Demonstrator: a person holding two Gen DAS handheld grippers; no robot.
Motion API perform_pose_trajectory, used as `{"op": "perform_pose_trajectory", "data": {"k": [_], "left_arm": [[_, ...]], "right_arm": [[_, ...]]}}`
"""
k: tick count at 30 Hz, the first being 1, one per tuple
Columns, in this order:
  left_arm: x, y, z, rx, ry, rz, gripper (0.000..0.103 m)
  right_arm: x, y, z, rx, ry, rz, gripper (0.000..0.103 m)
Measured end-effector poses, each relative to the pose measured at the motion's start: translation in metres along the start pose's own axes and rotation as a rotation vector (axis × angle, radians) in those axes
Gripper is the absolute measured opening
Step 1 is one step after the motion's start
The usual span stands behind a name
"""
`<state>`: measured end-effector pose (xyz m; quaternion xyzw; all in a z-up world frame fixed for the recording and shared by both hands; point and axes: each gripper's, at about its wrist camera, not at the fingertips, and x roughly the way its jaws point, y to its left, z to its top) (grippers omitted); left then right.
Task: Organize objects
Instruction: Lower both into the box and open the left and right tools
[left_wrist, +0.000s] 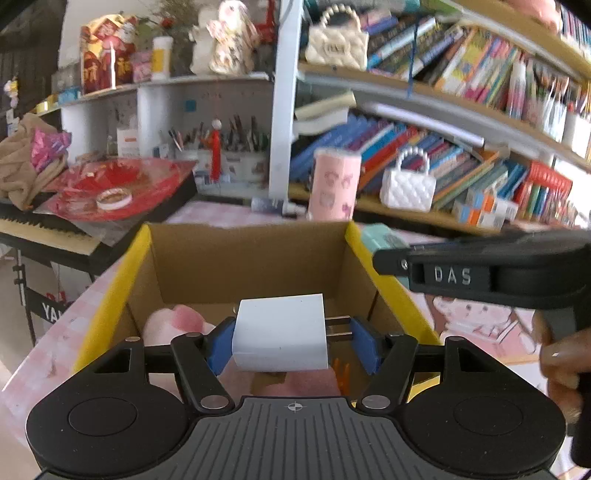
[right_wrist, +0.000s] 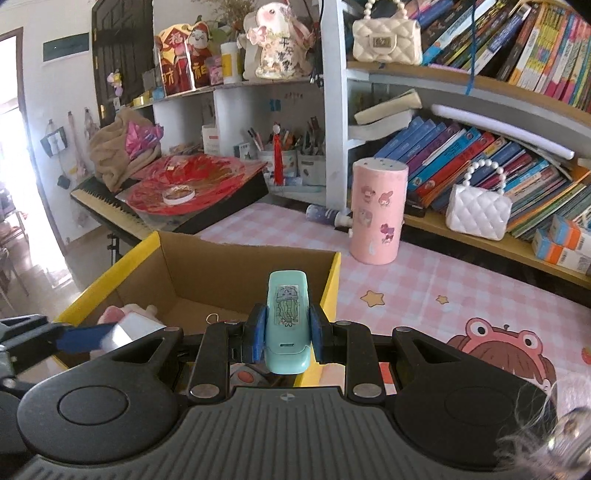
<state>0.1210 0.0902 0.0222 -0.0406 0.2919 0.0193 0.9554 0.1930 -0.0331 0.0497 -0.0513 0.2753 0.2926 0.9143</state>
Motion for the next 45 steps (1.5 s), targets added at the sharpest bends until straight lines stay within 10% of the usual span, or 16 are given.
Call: {"op": "perform_pose_trajectory", "data": {"k": [12,45], "left_arm": [[0.029,-0.005,-0.006,0.010,0.099,0.018,0.068],[-0.052,0.026,-0.025,-0.002,-0.041,0.074,0.084]], "right_arm": [[0.033,0.004,0.001,-0.064,0.071,0.093,0.023],[0.094,0.054,-0.004,-0.246,0.369,0.167,0.032]]}}
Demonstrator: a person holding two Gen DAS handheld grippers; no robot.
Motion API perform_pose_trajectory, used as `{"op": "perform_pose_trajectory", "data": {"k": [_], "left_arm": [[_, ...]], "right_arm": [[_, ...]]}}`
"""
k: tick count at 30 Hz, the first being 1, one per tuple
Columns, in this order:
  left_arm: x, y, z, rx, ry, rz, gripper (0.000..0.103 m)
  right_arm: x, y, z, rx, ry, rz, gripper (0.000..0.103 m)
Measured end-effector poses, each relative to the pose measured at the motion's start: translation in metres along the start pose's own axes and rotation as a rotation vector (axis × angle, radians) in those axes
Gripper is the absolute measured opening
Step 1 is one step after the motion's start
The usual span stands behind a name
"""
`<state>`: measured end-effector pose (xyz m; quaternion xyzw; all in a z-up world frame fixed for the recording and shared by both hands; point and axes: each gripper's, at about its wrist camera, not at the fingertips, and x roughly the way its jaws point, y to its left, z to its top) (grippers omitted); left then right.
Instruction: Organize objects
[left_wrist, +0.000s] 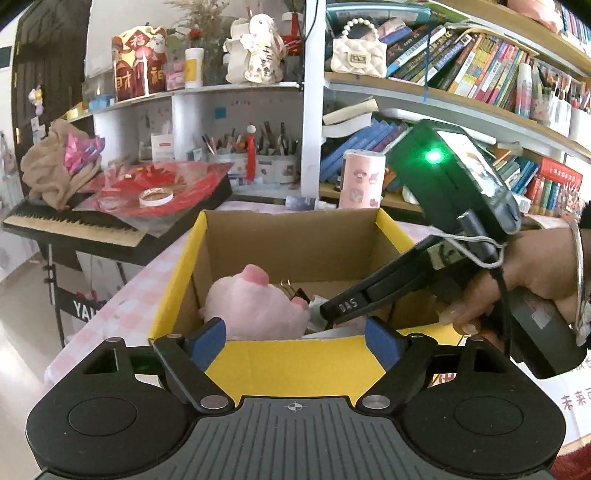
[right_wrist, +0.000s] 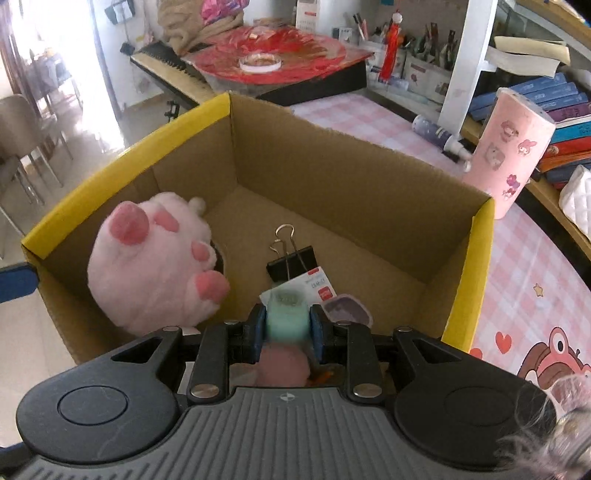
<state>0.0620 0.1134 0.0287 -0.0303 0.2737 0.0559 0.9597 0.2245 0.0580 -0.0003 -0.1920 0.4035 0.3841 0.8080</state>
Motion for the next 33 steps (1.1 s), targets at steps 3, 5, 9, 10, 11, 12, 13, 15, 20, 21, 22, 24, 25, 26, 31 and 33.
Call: {"op": "perform_pose_trajectory", "data": {"k": [3,5,9,10,11,12,13,15,20,21,22,24,25,26,31,33], "left_arm": [[-0.005,0.003,-0.002,-0.001,-0.012,-0.011,0.085],[-0.007,0.004,-0.002,0.005,-0.017,-0.020,0.085],[-0.012,0.004,0.000,0.030,-0.034,-0.048,0.085],[-0.014,0.003,0.001,0.036,-0.041,-0.055,0.085],[-0.015,0.003,0.002,0.040,-0.047,-0.061,0.085],[-0.017,0.003,0.003,0.043,-0.054,-0.069,0.085],[-0.020,0.003,0.004,0.044,-0.061,-0.078,0.087],[-0.024,0.002,0.006,0.047,-0.075,-0.091,0.090],[-0.035,-0.004,0.007,0.067,-0.083,-0.126,0.090],[-0.038,-0.006,0.005,0.069,-0.083,-0.127,0.092],[-0.041,-0.009,0.002,0.069,-0.085,-0.127,0.094],[-0.050,-0.014,-0.006,0.067,-0.089,-0.130,0.096],[-0.053,-0.016,-0.011,0.069,-0.086,-0.131,0.096],[-0.056,-0.019,-0.017,0.077,-0.079,-0.132,0.096],[-0.071,-0.029,-0.043,0.103,-0.034,-0.100,0.096],[-0.075,-0.031,-0.051,0.107,-0.012,-0.119,0.096]], "right_arm": [[-0.014,-0.002,-0.007,0.039,-0.051,-0.007,0.034],[-0.031,-0.003,-0.015,0.081,-0.110,-0.010,0.034],[-0.074,-0.003,-0.034,0.156,-0.243,-0.082,0.035],[-0.083,-0.002,-0.037,0.174,-0.268,-0.103,0.035],[-0.094,-0.002,-0.043,0.197,-0.293,-0.127,0.035],[-0.105,-0.002,-0.050,0.219,-0.316,-0.149,0.035],[-0.115,-0.002,-0.056,0.240,-0.334,-0.172,0.035],[-0.131,-0.001,-0.067,0.277,-0.362,-0.218,0.035],[-0.165,0.006,-0.103,0.382,-0.405,-0.348,0.042],[-0.170,0.009,-0.112,0.405,-0.408,-0.380,0.044],[-0.173,0.011,-0.118,0.425,-0.410,-0.410,0.048],[-0.179,0.018,-0.133,0.459,-0.405,-0.471,0.055],[-0.182,0.025,-0.143,0.469,-0.401,-0.504,0.062],[-0.184,0.031,-0.151,0.479,-0.396,-0.542,0.066],[-0.185,0.061,-0.190,0.518,-0.357,-0.617,0.078],[-0.184,0.069,-0.206,0.536,-0.325,-0.622,0.080]]}}
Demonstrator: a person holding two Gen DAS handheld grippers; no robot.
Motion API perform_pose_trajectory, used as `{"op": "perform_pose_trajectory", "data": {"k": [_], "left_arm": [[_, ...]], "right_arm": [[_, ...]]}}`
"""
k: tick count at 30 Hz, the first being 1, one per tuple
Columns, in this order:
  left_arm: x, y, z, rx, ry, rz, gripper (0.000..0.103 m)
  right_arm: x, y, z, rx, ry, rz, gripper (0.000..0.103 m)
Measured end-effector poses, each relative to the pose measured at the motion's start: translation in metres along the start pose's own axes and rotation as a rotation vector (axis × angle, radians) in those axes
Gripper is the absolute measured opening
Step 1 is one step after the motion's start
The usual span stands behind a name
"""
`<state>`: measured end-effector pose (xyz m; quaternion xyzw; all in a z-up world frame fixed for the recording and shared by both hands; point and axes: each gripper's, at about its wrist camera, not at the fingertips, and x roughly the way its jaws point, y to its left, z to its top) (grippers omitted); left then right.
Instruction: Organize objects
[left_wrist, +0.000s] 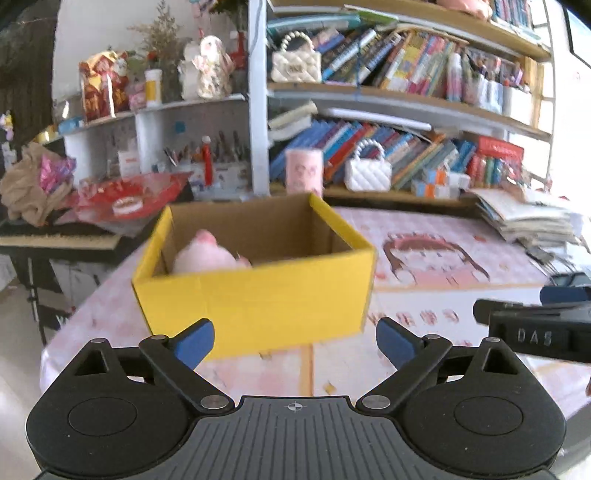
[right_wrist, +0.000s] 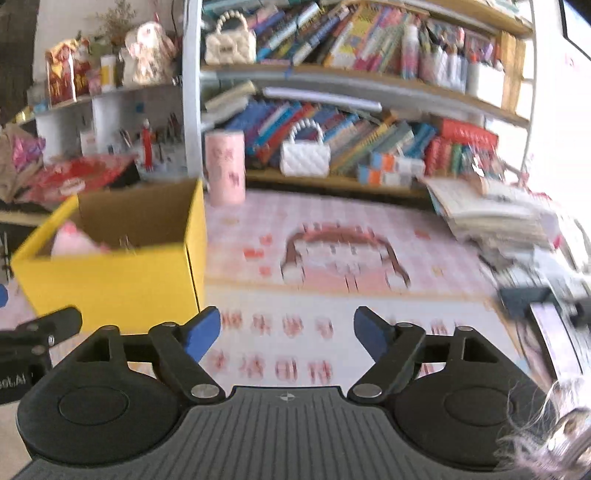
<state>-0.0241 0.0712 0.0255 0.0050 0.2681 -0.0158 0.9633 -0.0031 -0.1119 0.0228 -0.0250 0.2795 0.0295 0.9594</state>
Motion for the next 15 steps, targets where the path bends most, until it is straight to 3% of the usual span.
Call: {"op": "perform_pose_trajectory", "data": {"k": [10,15], "left_arm": [[-0.002,-0.021,-0.011,0.021,0.051,-0.052,0.096],[-0.005,-0.040,-0.014,0.057,0.058,-0.059,0.096]], "right_arm": [[-0.028,-0.016,-0.040,0.046,0.065,-0.160,0.103],[-0.034,-0.030,-0.048,0.067,0.082,-0.223,0.103]]}}
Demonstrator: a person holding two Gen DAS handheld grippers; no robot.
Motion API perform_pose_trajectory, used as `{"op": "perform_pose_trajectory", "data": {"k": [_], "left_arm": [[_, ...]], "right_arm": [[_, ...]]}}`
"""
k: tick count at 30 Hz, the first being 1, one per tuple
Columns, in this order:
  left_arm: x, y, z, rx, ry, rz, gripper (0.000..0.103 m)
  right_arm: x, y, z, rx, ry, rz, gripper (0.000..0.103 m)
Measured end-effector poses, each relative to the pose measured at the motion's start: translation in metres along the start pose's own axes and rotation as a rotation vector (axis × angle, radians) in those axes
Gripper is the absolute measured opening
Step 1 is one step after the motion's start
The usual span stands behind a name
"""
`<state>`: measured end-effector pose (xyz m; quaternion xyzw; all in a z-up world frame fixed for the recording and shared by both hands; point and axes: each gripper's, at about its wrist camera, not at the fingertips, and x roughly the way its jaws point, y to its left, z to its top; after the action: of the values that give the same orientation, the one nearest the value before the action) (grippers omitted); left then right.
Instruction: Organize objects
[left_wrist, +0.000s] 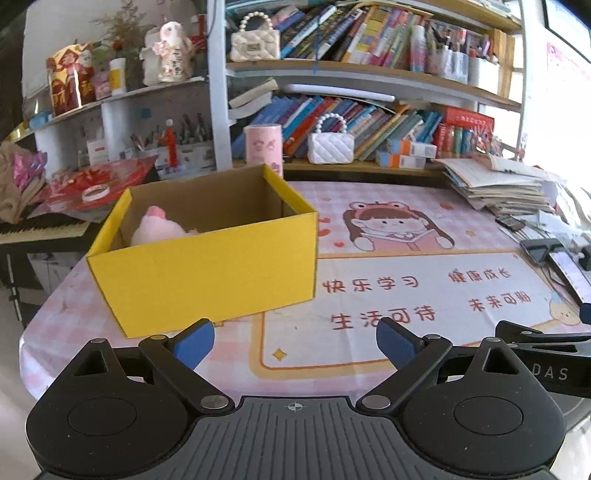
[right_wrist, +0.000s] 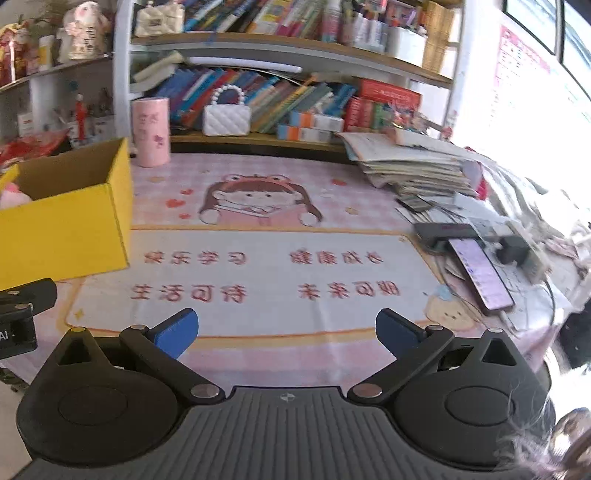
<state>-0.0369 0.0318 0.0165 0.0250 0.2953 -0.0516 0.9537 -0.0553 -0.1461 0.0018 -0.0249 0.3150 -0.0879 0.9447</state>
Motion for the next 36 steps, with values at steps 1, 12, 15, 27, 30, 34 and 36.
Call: {"op": "perform_pose_trajectory", "data": {"k": [1,12,15,27,30,34,36], "left_arm": [[-0.001,-0.004,0.000,0.010,-0.003,0.000,0.096],[0.002,-0.035,-0.005,0.084,0.018,0.016,0.097],[0.002,-0.039,-0.005,0.086,0.024,0.024,0.097],[0.002,-0.043,-0.009,0.086,0.040,0.077,0.097],[0.002,-0.043,-0.008,0.085,0.041,0.100,0.097],[0.001,-0.042,-0.009,0.075,0.045,0.114,0.097],[0.001,-0.042,-0.008,0.072,0.048,0.118,0.097]], "right_arm": [[-0.001,-0.003,-0.002,0.007,0.005,-0.008,0.103],[-0.007,-0.017,-0.010,0.020,0.012,-0.021,0.103],[-0.007,-0.019,-0.011,0.027,0.021,-0.027,0.103],[-0.005,-0.021,-0.013,0.081,0.054,-0.045,0.103],[-0.005,-0.019,-0.013,0.073,0.055,-0.035,0.103],[-0.005,-0.017,-0.013,0.060,0.053,-0.027,0.103],[-0.005,-0.016,-0.013,0.056,0.054,-0.025,0.103]]}}
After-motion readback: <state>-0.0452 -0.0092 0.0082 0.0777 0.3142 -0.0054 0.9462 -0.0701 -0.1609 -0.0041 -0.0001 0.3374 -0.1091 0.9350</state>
